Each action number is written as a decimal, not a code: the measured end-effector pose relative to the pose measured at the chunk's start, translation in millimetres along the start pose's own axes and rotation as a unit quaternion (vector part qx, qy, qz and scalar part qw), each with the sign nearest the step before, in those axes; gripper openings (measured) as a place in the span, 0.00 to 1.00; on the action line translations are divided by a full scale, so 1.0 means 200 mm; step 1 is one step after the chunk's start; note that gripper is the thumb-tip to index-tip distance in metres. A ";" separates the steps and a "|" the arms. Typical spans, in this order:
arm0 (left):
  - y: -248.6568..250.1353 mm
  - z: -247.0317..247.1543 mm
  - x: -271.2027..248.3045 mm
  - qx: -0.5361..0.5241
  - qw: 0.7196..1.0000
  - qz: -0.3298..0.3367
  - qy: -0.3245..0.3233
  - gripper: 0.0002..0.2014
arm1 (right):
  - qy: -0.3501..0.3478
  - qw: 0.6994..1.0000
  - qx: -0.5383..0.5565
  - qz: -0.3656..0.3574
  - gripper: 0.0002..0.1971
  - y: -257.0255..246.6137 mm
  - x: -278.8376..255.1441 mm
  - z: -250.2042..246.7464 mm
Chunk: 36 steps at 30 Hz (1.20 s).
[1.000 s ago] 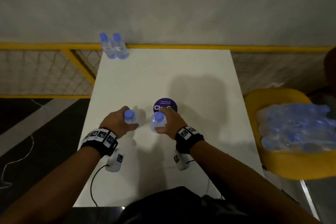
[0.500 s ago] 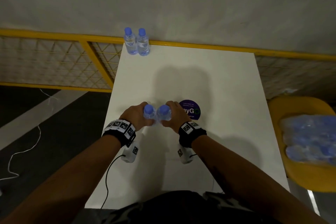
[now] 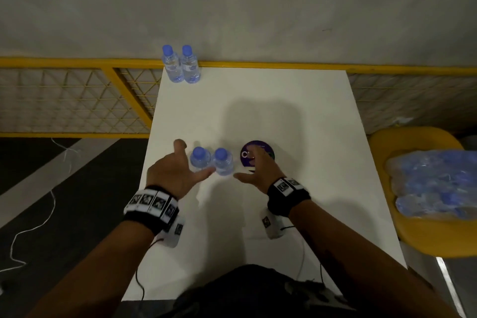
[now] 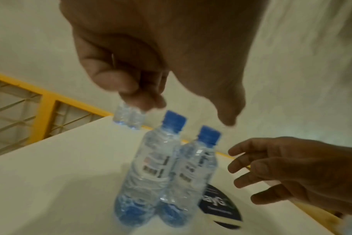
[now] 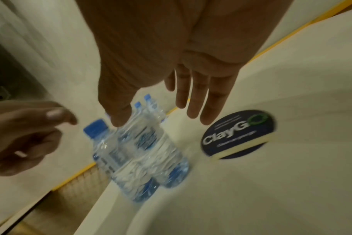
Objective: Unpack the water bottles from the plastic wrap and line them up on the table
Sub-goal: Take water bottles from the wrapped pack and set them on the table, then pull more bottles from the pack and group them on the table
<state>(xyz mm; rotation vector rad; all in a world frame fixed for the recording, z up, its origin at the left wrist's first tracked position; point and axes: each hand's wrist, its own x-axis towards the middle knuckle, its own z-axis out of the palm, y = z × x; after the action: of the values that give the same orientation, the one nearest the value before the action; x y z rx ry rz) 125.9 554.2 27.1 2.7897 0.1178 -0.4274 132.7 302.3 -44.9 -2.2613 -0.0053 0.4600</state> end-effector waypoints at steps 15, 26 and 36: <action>1.79 0.85 -0.54 -0.003 0.838 0.400 -0.370 0.25 | 0.331 0.890 0.043 0.312 0.10 1.58 -1.42 -1.15; 2.61 1.42 -0.75 -0.201 0.889 0.210 -0.353 0.43 | 0.325 0.880 0.052 0.342 0.24 2.18 -1.38 -1.58; 2.79 1.54 -0.78 -0.320 0.916 -0.017 -0.243 0.46 | 0.388 0.846 0.190 0.312 0.34 2.34 -1.34 -1.57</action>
<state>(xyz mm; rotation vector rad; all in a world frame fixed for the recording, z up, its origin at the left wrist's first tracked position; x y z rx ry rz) -37.9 -78.8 -39.1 1.9791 0.1569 -0.8936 -82.1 -280.8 -107.6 -1.8551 1.1577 -0.1652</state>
